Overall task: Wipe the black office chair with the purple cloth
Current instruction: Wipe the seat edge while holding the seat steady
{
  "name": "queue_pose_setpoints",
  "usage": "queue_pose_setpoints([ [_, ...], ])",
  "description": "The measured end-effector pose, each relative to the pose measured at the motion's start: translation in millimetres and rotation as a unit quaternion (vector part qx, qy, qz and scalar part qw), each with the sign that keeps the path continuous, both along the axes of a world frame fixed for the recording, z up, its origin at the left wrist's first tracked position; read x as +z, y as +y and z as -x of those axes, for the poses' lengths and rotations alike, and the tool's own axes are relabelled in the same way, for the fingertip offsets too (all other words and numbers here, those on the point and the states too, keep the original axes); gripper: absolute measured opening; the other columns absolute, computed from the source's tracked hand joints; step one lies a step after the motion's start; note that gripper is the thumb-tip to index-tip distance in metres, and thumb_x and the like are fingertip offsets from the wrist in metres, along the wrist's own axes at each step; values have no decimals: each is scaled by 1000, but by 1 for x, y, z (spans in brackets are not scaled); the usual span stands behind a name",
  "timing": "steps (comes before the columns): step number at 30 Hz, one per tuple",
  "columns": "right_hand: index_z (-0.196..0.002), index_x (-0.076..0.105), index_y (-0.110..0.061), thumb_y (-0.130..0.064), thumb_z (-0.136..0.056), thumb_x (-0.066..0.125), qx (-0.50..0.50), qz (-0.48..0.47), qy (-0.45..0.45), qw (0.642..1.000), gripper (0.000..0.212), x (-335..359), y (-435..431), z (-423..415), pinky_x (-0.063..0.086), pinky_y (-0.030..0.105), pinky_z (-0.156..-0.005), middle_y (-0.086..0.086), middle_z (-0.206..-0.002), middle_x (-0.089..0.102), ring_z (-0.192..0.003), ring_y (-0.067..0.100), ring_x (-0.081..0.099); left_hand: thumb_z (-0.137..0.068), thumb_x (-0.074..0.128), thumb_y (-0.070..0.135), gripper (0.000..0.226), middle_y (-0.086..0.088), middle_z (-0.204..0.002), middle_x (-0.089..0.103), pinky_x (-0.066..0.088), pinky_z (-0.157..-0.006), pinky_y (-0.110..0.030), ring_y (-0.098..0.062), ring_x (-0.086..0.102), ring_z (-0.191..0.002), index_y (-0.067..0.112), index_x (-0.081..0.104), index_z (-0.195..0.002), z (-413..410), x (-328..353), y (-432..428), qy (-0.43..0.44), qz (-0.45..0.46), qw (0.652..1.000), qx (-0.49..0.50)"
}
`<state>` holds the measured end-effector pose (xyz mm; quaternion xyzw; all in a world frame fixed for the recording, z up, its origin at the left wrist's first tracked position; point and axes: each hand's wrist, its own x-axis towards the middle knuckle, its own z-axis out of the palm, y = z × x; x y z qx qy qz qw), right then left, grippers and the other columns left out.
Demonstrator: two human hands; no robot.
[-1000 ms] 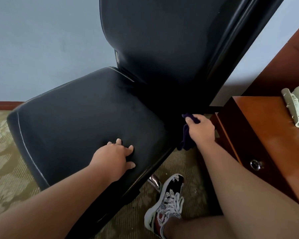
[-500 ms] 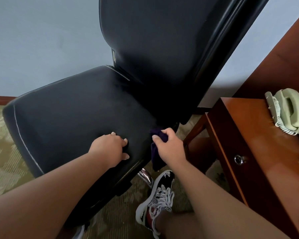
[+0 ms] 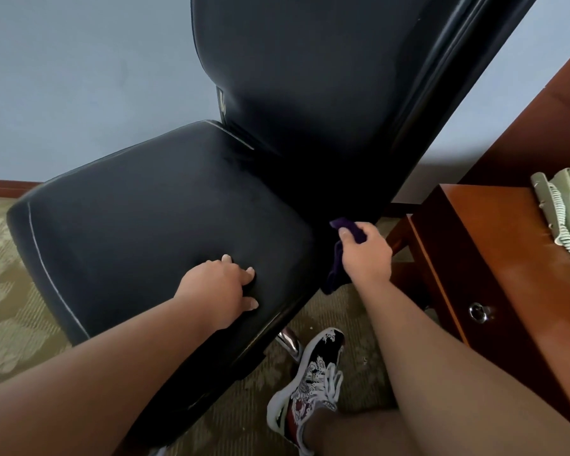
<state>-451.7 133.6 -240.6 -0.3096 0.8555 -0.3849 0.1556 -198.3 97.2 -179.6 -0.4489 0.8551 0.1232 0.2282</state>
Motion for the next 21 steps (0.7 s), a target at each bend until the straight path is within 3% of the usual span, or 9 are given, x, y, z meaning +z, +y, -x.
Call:
queue_pose_setpoints([
  [6, -125, 62, -21, -40, -101, 54, -45, -8, -90, 995, 32, -12, -11, 33, 47, 33, -83, 2, -110, 62, -97, 22, 57, -99, 43, 59, 64, -10, -164, 21, 44, -105, -39, -29, 41, -139, 39, 22, -157, 6, -3, -2, -4, -3, 1000, 6],
  [10, -111, 62, -30, -43, -100, 55, -77, -4, -120, 990, 19, -23, 1, 25, 49, 34, -83, -3, -105, 64, -94, 20, 59, -99, 44, 58, 65, -12, -164, 20, 46, -104, -39, -30, 44, -137, 37, 23, -157, 11, -2, -2, -15, 1, 1000, 7],
  [13, -109, 64, -33, -44, -96, 60, -68, 89, -111, 988, 18, -9, 1, 12, 52, 37, -88, -11, -98, 64, -96, 16, 63, -99, 45, 58, 65, -12, -162, 25, 47, -102, -39, -31, 46, -135, 36, 25, -157, 13, -3, -1, -15, 4, 1000, 12],
  [15, -115, 66, -33, -44, -94, 63, 10, 111, -53, 992, 24, 1, 0, 1, 50, 29, -85, -12, -101, 65, -95, 8, 61, -99, 45, 58, 65, -13, -162, 23, 45, -105, -40, -33, 43, -138, 35, 24, -157, 13, -4, 0, -12, 2, 1000, 15],
  [18, -114, 64, -36, -49, -94, 61, 75, 16, 41, 996, 24, -2, 7, -1, 49, 30, -78, -12, -99, 62, -91, 11, 59, -100, 44, 57, 65, -13, -164, 19, 42, -109, -42, -34, 38, -141, 36, 22, -157, 10, -6, 2, -2, 3, 1000, 17],
  [21, -108, 63, -28, -44, -95, 60, -35, -85, -47, 995, 21, -18, 30, 30, 53, 36, -77, -3, -97, 64, -87, 20, 62, -100, 43, 57, 65, -11, -166, 13, 39, -112, -41, -34, 31, -145, 38, 20, -158, 6, -6, 2, 6, -4, 1000, 20],
])
